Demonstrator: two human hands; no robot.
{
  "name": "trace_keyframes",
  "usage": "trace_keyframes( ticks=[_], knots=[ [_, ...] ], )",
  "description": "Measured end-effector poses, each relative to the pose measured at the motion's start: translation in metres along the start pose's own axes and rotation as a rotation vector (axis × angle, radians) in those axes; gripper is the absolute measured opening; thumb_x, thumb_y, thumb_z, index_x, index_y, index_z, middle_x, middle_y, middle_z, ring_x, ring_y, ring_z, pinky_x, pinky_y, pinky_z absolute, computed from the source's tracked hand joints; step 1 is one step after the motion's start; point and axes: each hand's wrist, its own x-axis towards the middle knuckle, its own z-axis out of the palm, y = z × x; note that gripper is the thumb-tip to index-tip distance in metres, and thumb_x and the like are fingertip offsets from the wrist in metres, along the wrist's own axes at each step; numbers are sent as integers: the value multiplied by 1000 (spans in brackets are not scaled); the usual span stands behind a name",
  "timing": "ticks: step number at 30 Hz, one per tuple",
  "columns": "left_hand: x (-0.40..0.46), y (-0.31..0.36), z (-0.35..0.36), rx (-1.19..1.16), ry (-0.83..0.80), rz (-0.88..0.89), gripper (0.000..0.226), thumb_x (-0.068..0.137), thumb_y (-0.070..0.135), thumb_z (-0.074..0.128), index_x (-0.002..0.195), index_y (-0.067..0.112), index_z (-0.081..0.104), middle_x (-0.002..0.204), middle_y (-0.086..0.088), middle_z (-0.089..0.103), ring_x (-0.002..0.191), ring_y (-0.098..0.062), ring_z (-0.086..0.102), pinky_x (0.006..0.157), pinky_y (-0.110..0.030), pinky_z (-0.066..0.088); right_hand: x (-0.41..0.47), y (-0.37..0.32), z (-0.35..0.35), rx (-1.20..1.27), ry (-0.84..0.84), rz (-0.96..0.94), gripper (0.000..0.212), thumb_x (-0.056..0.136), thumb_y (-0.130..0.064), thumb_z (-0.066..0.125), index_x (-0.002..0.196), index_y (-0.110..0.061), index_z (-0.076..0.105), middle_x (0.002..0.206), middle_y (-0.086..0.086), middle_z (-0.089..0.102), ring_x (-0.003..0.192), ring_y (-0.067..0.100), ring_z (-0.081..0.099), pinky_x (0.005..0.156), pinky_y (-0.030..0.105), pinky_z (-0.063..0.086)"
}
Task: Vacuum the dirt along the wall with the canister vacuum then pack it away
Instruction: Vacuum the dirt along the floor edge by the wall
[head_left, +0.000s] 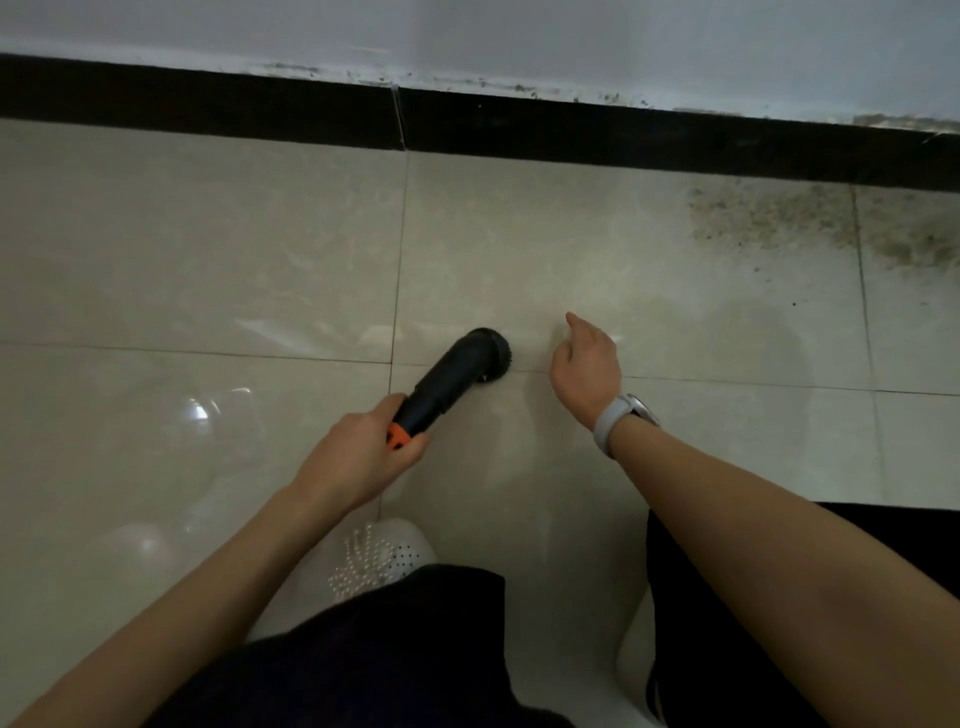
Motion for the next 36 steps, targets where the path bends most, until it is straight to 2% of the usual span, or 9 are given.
trace_keyframes(
  ticks=[3,7,13,18,23,28,31,33,36],
  knots=[
    [-23,-15,4,55,-6,29,44,87,37,61,126,20,49,72,5,54,58,-11,53,52,-22,40,-11,16,4,-203,-122,40,52,99,-19,31,150,-18,21,159,2,7,146,23,3,117,48,6],
    [-41,-29,7,129,-93,92,52,87,44,59,133,25,44,79,6,57,63,-9,54,56,-18,39,-19,21,10,-310,-170,10,56,99,-22,31,151,-20,12,160,5,-6,146,25,-7,117,48,0],
    [-23,-26,-1,205,146,59,43,86,40,60,123,21,51,72,5,53,59,-16,50,52,-26,37,-20,21,13,-408,-175,-18,61,96,-24,35,151,-24,9,159,8,-8,146,29,-8,115,50,4],
    [-31,-18,17,303,43,180,47,86,47,55,127,25,45,87,1,65,69,-17,60,56,-24,39,-20,24,10,-375,-208,-27,61,97,-24,33,152,-25,8,159,8,-10,145,29,-10,116,49,0],
    [-15,-15,4,279,204,84,43,88,44,56,124,22,49,73,6,53,56,-12,47,47,-22,31,-18,20,7,-327,-186,1,56,97,-20,35,150,-23,18,160,5,-3,146,26,-4,116,48,5],
    [12,-8,-18,153,209,12,43,88,44,56,123,19,51,78,1,57,65,-19,53,51,-26,38,-8,0,4,-86,-14,61,43,95,-14,40,137,-10,43,150,14,33,139,29,26,111,41,25],
    [30,10,-33,93,242,-21,41,87,46,56,118,19,52,81,-3,59,71,-24,57,62,-31,45,-2,-36,-3,236,38,100,32,97,-20,41,112,1,59,111,18,63,106,34,56,85,33,42],
    [44,28,-44,42,282,-18,40,85,47,57,112,18,52,78,-3,58,71,-25,57,62,-31,45,4,-66,-11,583,-111,216,44,98,-36,40,107,2,59,89,11,68,86,26,63,77,35,48],
    [63,61,-58,-10,277,22,42,84,53,55,103,17,48,78,-1,57,71,-23,58,61,-33,46,26,-109,-32,1009,-362,331,45,96,-48,41,114,-8,51,87,7,68,81,20,66,66,32,52]
  ],
)
